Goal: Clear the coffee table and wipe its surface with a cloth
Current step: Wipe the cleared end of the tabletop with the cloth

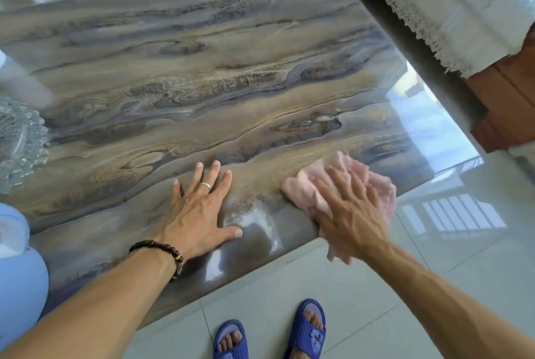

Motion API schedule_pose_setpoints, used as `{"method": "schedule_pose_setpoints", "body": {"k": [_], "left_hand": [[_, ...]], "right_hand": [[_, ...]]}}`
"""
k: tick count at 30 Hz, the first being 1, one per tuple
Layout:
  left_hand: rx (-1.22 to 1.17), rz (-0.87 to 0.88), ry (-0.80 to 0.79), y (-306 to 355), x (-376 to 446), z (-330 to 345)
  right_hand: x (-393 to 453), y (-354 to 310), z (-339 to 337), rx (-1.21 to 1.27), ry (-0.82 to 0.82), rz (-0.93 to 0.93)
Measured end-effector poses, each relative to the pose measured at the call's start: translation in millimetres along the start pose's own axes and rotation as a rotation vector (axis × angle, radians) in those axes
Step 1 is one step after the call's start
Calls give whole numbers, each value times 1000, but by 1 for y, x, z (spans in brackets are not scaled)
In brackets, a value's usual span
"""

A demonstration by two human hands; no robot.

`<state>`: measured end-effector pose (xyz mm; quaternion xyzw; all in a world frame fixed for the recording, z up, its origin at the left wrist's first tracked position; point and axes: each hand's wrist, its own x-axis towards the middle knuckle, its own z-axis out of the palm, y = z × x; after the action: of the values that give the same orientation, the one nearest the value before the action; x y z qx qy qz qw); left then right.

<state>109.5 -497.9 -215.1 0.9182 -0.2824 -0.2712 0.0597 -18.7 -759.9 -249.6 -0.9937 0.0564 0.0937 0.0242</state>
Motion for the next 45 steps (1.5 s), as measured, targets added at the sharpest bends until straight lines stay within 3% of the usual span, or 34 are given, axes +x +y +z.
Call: {"method": "schedule_pose_setpoints", "body": {"k": [2, 3, 6, 10, 12, 14, 15, 18, 20, 21, 23, 25, 26, 28, 31, 33, 35, 37, 38, 40, 43, 45], "left_hand": [[-9, 2, 12, 6, 0, 1], [-21, -11, 19, 8, 0, 3], [-58, -71, 38, 11, -4, 8], [-47, -94, 5, 15, -13, 13], [-59, -75, 13, 26, -8, 12], [-64, -46, 28, 40, 0, 11], [-68, -40, 31, 49, 5, 10], [-102, -47, 28, 74, 19, 12], [-116, -43, 41, 87, 31, 10], [-116, -39, 47, 92, 37, 7], [-113, -38, 61, 103, 52, 2], [-99, -61, 72, 112, 66, -1], [-90, -76, 77, 115, 70, -2], [-73, -103, 80, 119, 77, -3], [-41, -94, 40, 121, 79, -4], [-17, -92, 41, 118, 83, -8], [-38, -102, 66, 115, 90, -13], [-45, -115, 84, 111, 99, -16], [-36, -123, 85, 107, 103, -18], [-21, -139, 83, 98, 108, -20], [-69, -119, 108, 86, 119, -29], [-112, -105, 134, 79, 130, -39]], "right_hand": [[20, -15, -8, 178, 4, 310], [22, -38, -6, 203, 18, 350], [-17, -92, 16, 138, 6, 40], [-49, -21, 15, -4, -7, -263], [-24, 23, 2, -52, 8, -30], [8, 23, -8, 148, 30, 310], [16, 11, -7, 192, 40, 370], [-6, -11, 10, 152, 45, 36], [-24, 29, 12, 91, -14, -104], [-20, 56, 10, 79, -29, -59], [5, 93, -4, 119, -16, 201], [40, 82, -14, 216, -7, 374], [52, 63, -15, 198, 3, 355], [56, 32, -6, 153, 38, 134], [27, 53, -1, 152, 16, -135], [31, 91, -8, 145, 8, -133], [69, 109, -18, 175, 30, 73], [111, 87, -25, 214, 40, 285], [122, 70, -25, 213, 53, 286], [115, 46, -16, 204, 62, 90], [86, 75, -16, 107, -4, -241], [109, 107, -23, 84, 0, -154]]}}
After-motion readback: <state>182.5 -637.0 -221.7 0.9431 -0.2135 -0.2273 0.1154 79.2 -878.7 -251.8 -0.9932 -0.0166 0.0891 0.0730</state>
